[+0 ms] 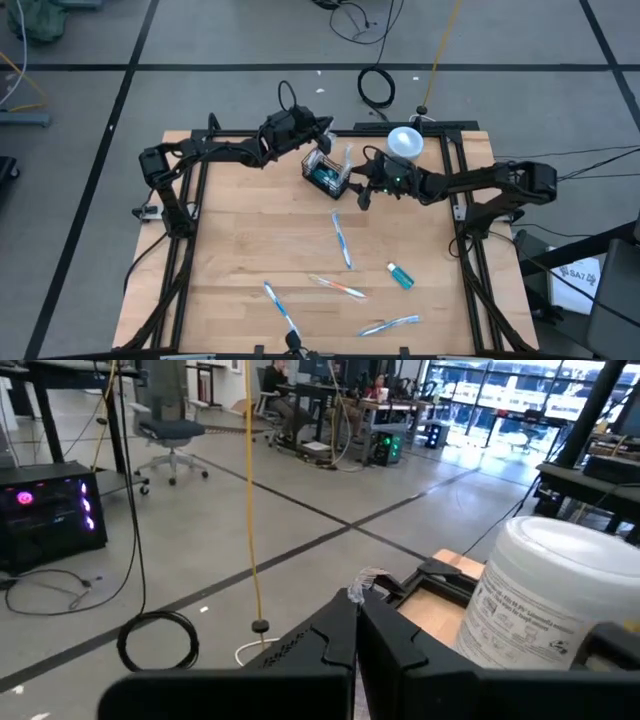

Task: Pick & Place toothbrushing station
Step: Put the purple toothbrush into the black organizer, then put the blue mouthwash bottle into the black organizer

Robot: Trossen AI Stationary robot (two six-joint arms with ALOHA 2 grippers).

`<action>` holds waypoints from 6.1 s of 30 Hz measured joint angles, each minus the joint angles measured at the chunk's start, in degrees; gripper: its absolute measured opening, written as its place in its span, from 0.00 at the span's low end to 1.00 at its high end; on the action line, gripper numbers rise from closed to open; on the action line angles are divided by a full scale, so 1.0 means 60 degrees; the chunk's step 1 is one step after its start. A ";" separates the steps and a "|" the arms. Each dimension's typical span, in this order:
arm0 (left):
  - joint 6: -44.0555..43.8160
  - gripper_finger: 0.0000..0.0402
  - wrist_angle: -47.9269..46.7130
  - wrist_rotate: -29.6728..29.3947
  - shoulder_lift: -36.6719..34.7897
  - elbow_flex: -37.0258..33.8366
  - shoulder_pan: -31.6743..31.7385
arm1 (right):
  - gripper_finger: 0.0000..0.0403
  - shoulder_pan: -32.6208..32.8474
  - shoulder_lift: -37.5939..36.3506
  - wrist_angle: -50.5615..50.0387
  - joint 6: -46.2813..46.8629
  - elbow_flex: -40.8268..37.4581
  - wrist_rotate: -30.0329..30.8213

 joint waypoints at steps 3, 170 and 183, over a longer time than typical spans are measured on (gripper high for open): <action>-0.0005 0.00 0.0346 0.0009 0.0000 0.0000 -0.0003 | 0.61 0.0000 -0.0574 -0.0424 -0.0044 0.0000 0.0000; -0.1093 0.34 -0.4066 -0.1978 -0.5770 -0.4397 -0.3951 | 0.30 0.4811 0.0745 -0.9237 0.6432 0.1006 -0.2884; -0.1783 0.34 -0.4126 -0.1953 -0.5770 -0.4397 -0.4224 | 0.04 0.3838 -0.0768 -0.7541 0.4504 0.0971 -0.2934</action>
